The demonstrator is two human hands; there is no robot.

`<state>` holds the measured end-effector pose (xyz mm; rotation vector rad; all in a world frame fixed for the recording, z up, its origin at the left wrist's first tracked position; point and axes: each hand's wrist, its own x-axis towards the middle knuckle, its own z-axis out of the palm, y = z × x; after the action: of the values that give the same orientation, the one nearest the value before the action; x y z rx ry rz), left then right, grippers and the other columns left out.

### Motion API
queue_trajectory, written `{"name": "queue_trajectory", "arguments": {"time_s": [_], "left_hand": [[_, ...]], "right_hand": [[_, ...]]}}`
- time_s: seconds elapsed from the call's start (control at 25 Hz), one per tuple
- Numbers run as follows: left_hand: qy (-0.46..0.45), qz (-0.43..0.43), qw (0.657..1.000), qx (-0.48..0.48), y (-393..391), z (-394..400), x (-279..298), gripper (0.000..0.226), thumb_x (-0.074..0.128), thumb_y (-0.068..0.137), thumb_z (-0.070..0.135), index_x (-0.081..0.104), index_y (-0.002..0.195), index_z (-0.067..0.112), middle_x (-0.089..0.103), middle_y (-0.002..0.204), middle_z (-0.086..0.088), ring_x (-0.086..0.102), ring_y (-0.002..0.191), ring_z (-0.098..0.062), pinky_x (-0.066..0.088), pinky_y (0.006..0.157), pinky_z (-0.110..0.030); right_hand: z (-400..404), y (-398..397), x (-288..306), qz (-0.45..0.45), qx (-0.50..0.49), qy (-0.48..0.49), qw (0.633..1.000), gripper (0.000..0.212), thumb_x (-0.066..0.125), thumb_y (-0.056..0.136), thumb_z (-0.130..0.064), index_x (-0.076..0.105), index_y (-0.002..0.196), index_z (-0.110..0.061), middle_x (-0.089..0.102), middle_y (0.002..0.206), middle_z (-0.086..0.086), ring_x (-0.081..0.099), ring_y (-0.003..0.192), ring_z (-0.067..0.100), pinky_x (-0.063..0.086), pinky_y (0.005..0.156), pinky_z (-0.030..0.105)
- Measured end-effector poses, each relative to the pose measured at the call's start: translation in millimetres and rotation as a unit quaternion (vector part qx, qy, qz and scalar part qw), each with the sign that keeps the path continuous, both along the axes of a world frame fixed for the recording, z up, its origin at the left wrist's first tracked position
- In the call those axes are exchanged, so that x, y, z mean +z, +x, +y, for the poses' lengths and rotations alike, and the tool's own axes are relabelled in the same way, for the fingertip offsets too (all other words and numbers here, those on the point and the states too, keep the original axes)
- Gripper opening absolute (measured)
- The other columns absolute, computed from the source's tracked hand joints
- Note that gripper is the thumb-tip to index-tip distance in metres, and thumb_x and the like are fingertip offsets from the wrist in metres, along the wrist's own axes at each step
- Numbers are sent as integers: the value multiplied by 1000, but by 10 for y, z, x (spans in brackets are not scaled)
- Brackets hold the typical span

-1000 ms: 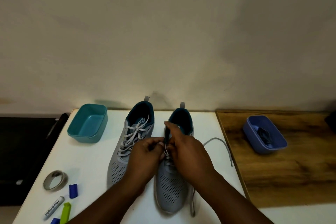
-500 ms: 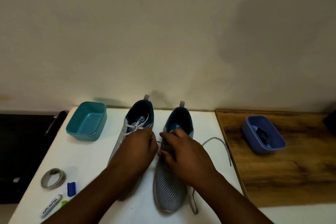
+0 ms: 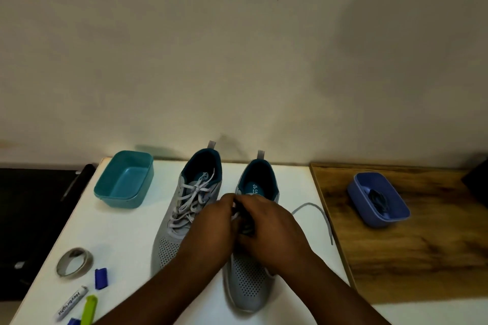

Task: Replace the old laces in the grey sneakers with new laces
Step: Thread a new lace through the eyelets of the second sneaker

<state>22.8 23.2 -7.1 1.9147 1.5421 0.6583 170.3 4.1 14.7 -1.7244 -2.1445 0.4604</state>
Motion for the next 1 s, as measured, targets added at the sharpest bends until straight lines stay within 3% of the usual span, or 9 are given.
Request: {"name": "queue_trajectory", "arguments": {"time_s": [0.12,0.2,0.28,0.36,0.44,0.56,0.72,0.88,1.0], "left_hand": [[-21,71,997,4,-143,126,174,28,67,95,29,71,122,27,75,105,3,68,90,-11,51,81,-22],[52,168,981,76,-573,207,447,15,66,94,31,75,106,31,75,97,1,66,81,-16,52,76,-30],[149,202,949,189,-1129,232,785,15,58,94,31,72,96,26,70,84,-7,63,71,-28,54,70,-40],[218,233,921,223,-1262,124,971,19,53,90,28,69,99,23,66,91,-13,59,77,-39,52,71,-49],[228,294,913,166,-805,-48,884,28,61,84,25,69,111,22,64,113,-13,56,96,-40,46,80,-49],[156,197,968,-15,-103,-183,516,34,59,92,27,60,126,28,64,123,3,58,110,-19,47,91,-36],[2,23,1000,20,-30,75,160,30,64,95,32,54,124,30,71,99,8,67,87,-6,57,80,-29],[74,134,987,44,-318,195,339,23,65,94,23,69,116,27,72,98,2,69,90,-18,53,80,-31],[85,196,973,91,-743,205,585,15,66,92,25,74,103,31,71,88,4,64,76,-15,49,67,-30]], "right_hand": [[14,6,44,-28,-9,5,1000,69,74,76,-63,49,138,-44,62,130,-17,60,117,8,49,96,25],[13,15,74,-51,-13,-5,999,80,72,73,-74,48,143,-42,60,136,-16,58,122,10,50,100,29],[3,48,95,-44,-14,-16,999,88,72,70,-78,46,146,-40,58,140,-16,56,124,10,50,102,30],[-17,47,100,-36,-7,-31,999,93,74,70,-76,42,149,-39,53,145,-15,52,129,11,47,104,30],[-38,20,113,-34,-6,-45,998,94,77,71,-71,40,150,-38,50,147,-14,49,133,12,45,106,31],[-26,0,127,-14,-5,-44,999,79,79,76,-59,46,144,-39,56,140,-13,54,128,10,45,103,26],[-18,23,91,-15,-3,-26,1000,70,75,79,-55,48,141,-41,60,131,-16,57,120,7,46,96,22],[-20,22,125,-49,-8,-32,998,78,74,77,-65,47,145,-39,58,139,-13,54,127,13,46,105,31],[-36,43,137,-61,-17,-25,998,79,72,80,-67,43,148,-39,54,144,-12,48,131,15,40,110,34]]}}
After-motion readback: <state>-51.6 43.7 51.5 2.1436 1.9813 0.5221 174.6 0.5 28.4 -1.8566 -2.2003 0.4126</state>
